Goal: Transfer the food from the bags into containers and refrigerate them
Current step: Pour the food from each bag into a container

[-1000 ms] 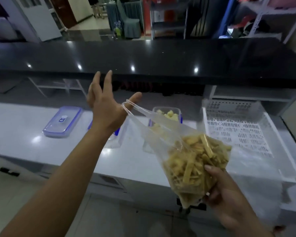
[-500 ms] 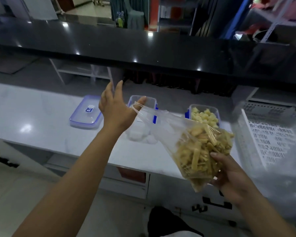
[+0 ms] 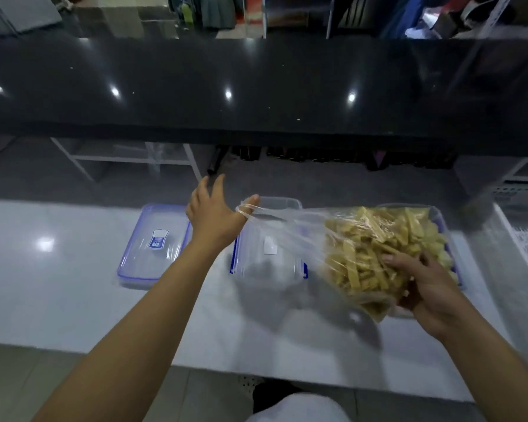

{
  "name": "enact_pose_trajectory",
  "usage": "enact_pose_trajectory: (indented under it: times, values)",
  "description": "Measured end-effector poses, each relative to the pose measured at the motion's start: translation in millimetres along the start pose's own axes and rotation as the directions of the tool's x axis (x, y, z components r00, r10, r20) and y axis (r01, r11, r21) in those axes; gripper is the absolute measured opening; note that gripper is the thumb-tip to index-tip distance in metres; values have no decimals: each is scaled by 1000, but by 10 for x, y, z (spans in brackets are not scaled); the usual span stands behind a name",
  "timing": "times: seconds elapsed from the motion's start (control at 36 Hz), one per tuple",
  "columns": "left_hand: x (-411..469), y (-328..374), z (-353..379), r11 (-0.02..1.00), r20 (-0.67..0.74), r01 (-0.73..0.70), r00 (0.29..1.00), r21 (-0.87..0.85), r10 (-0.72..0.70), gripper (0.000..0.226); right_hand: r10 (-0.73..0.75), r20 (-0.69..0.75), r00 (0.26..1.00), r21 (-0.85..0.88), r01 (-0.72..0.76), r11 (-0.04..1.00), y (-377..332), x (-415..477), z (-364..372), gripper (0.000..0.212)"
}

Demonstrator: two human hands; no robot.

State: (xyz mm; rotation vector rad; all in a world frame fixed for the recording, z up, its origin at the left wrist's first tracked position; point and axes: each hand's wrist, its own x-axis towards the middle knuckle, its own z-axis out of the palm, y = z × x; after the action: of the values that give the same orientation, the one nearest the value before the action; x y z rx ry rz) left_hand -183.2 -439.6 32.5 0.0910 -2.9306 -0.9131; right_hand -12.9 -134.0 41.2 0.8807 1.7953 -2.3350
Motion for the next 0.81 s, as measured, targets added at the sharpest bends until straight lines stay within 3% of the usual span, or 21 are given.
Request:
enact_pose_trajectory:
  times: [0.28, 0.53, 0.81]
  values:
    - [265, -332, 331, 982, 151, 82, 987, -170, -56, 82, -78, -45, 996, -169, 69, 983, -274, 292, 281, 38]
    - [312, -508, 541, 959, 226, 108, 973, -263, -48, 67, -151, -82, 985, -226, 129, 966, -379, 395, 462, 58]
    - [272, -538, 561, 968, 282, 71, 959, -240, 0, 58, -280, -129, 951, -411, 206, 888, -586, 243, 741, 46]
